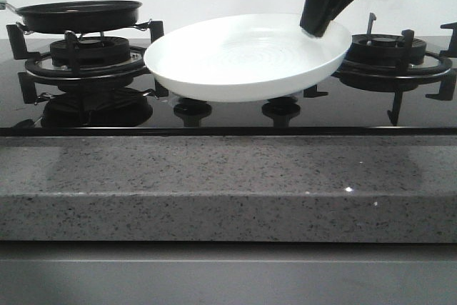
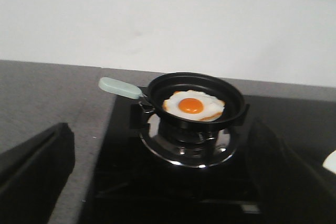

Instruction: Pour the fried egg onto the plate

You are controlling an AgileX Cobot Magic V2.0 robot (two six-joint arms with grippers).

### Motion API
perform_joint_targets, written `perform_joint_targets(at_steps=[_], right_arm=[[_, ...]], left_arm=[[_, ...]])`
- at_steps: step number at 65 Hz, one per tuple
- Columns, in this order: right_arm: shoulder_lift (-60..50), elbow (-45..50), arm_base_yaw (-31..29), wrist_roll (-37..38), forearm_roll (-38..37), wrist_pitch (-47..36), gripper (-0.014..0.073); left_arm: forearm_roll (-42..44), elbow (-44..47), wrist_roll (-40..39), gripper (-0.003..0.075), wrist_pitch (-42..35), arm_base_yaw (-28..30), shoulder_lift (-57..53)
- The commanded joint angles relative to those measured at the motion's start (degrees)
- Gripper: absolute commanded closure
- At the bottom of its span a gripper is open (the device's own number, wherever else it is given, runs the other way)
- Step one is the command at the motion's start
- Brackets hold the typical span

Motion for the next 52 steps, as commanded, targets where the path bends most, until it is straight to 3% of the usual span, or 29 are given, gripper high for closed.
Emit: perform_joint_targets(at_steps=[1,8,24,29,41,52], right_arm=[[-3.66,-1.33,-0.22,-0.55,1.94,-1.75,0.0651],[-3.66,-1.33,-0.22,-0.55,1.94,-1.75,0.0651],[-3.66,-1.33,-0.22,-0.55,1.94,-1.68,0.0651],[-3.66,-1.33,-0.22,-0.55,1.94,-1.68,0.0651],[-3.66,-1.33,-0.22,-0.55,1.94,-1.62,0.0651],[-3.66,-1.33,-0.22,-0.55,1.94,-1.56,0.0651]], left_arm=[[-9.43,-3.01,-1.08,0.0068,-4.58,1.14,1.98],[-16.47,-5.74,-1.08,0.0068,-3.46,3.29,7.09],[-26.13,-19.60,-0.46,0.0068,13.61,11.55,25.13],[-31.12,-22.40,3.11,0.0068,16.84,14.48,29.58],[-55.28,-28.06,17.65,0.0068,30.96,23.10,42.55],[-62.09,-32.74,18.93,0.0068,37.76,25.57,53.75]])
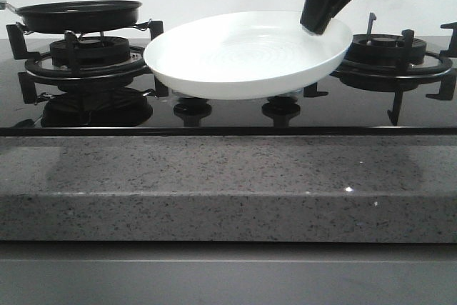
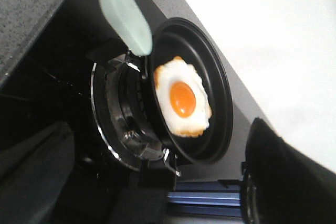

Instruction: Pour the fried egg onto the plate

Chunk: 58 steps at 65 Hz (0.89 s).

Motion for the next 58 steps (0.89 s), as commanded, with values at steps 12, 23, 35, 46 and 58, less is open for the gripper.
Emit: perform_joint_targets(at_steps=[12,23,35,46,58], right_arm=[[-3.30,-1.33,-0.22,-0.44,1.85,-1.56,0.0651],[-3.30,-1.33,-0.22,-0.44,1.85,-1.56,0.0651],[-3.30,-1.33,-0.22,-0.44,1.85,-1.56,0.0651],[-3.30,-1.33,-0.22,-0.44,1.85,-1.56,0.0651],[-3.30,-1.33,-0.22,-0.44,1.85,-1.56,0.0651]], left_arm=[[-6.31,-9.98,1.41,0.0068,4.80,0.18,9.95],[-6.69,-15.77,1.41,0.0068,6.01,0.18,15.35],[-9.44,-20.01,1.41,0.0069,8.08,0.07,19.65],[-9.69,-22.72,1.41,0.0113,8.65,-1.08,22.46],[-9.69,-23.58,1.41,0.0237,8.89,-2.34,23.16]])
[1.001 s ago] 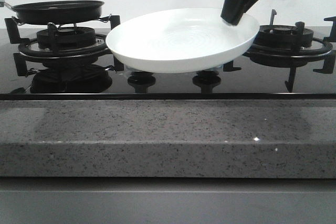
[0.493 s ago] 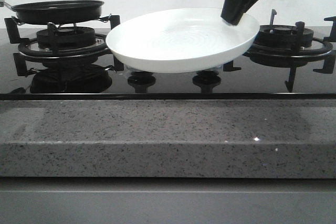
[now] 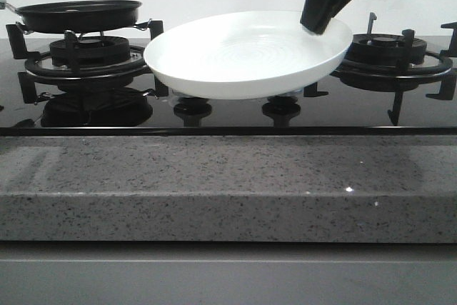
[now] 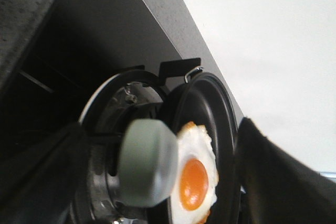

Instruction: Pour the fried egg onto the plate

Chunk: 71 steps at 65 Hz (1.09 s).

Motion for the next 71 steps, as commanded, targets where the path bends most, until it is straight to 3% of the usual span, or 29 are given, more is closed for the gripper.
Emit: perform_joint_targets(at_steps=[1,35,46,71], right_arm=[[-3.30,-1.33,-0.22,-0.40,1.85,-1.56,0.0651],[-3.30,-1.33,-0.22,-0.40,1.85,-1.51,0.0651],[-3.30,-1.33,-0.22,-0.40,1.85,-1.51,0.0651],[-3.30,-1.33,-0.22,-0.40,1.85,-1.51,0.0651]], left_arm=[[-3.87,-2.08,0.22,0.0249,1.46,-0.76,-2.66],[-4.10,-2.08,0.22,0.0741,1.75,-0.76,-2.66],[-7.25,-3.69,0.22,0.0740,5.97,-0.49,-3.07],[-5.11,-7.69,1.61,0.0740,7.66,-1.27,-13.55]])
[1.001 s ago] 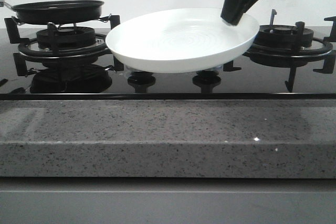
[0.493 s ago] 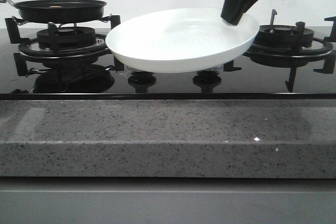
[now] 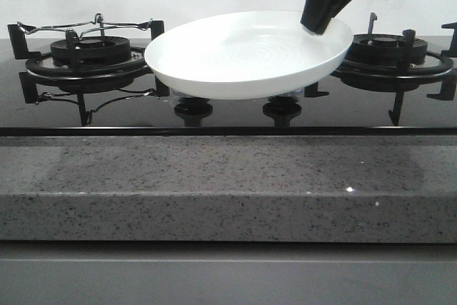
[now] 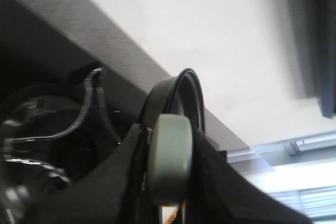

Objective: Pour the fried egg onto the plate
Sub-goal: 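Lift the frying pan by its green handle with the left gripper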

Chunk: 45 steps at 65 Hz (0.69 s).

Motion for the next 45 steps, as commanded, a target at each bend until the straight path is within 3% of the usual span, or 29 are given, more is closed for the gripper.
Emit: perform_joint_targets(at_steps=[1,31,45], right_arm=[[-3.30,-1.33,-0.22,-0.40,1.85,-1.51,0.0651],[-3.30,-1.33,-0.22,-0.40,1.85,-1.51,0.0651],[-3.30,-1.33,-0.22,-0.40,1.85,-1.51,0.0651]], left_arm=[[-3.84,-2.27,0.35,0.0739,2.49,-1.05,-6.63],[9.05,-2.16,0.35,0.0740,-4.93,-19.41,-19.03],[20.91,-2.16,-0.23,0.0740,-12.66,-28.29,-21.12]])
